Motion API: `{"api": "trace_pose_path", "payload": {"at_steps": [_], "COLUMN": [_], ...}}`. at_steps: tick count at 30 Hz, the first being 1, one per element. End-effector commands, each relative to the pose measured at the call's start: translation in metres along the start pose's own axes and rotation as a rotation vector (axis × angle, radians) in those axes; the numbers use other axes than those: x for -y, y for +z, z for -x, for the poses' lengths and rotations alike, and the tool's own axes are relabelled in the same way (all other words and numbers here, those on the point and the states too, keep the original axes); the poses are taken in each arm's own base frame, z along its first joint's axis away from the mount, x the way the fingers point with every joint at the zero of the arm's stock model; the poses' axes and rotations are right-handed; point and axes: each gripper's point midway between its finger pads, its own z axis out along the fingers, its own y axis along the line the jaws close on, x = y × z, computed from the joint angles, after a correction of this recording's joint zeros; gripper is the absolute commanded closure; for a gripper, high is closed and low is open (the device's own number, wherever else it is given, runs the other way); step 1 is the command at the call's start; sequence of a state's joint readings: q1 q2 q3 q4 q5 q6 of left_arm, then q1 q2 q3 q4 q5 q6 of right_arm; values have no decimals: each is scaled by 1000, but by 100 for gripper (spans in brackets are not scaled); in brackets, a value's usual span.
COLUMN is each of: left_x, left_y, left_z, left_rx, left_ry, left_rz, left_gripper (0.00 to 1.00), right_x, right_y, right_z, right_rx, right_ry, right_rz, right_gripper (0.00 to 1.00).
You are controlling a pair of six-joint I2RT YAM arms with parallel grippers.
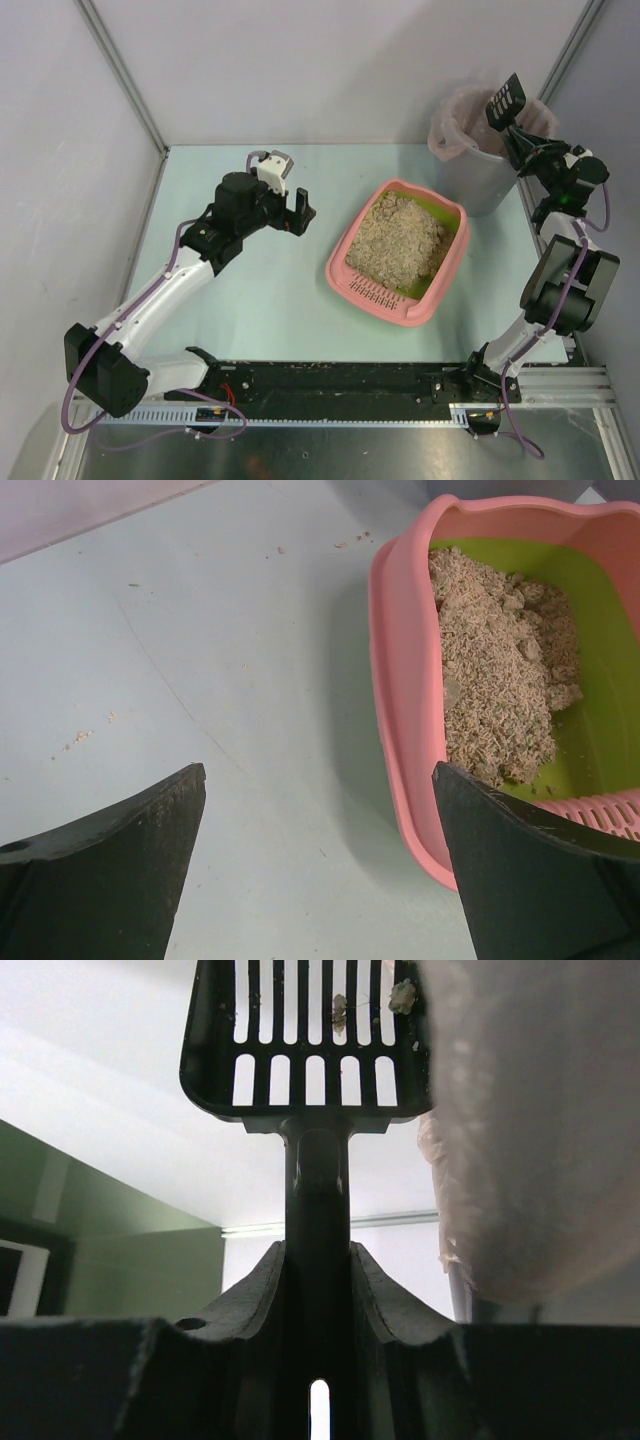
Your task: Clean the litter box
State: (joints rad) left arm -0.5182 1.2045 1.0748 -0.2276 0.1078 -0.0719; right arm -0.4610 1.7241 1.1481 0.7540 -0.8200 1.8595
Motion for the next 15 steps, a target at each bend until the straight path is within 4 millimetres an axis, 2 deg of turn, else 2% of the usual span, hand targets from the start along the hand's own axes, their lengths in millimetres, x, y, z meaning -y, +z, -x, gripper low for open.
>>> {"api": "trace_pose_path", "payload": {"at_steps": [1, 3, 7, 15], "left_x": [-1, -1, 0, 0], "left_y": [-5, -4, -2, 0], "left_z": [10, 9, 6, 5], "left_rx": [35, 32, 24, 18], "left_ry": [-3, -4, -6, -10], "left_rz": [0, 2, -4, -6], "left_gripper": [0, 0, 0, 0], "right_x": [-21, -28, -15, -11], "right_y": [-6, -8, -7, -11], "right_z": [-12, -13, -6, 3], "right_rx": [-14, -19, -25, 6], "right_ry": [63, 110, 202, 227], "right_rz": [78, 127, 142, 157], "right_gripper": [100, 100, 100, 100]}}
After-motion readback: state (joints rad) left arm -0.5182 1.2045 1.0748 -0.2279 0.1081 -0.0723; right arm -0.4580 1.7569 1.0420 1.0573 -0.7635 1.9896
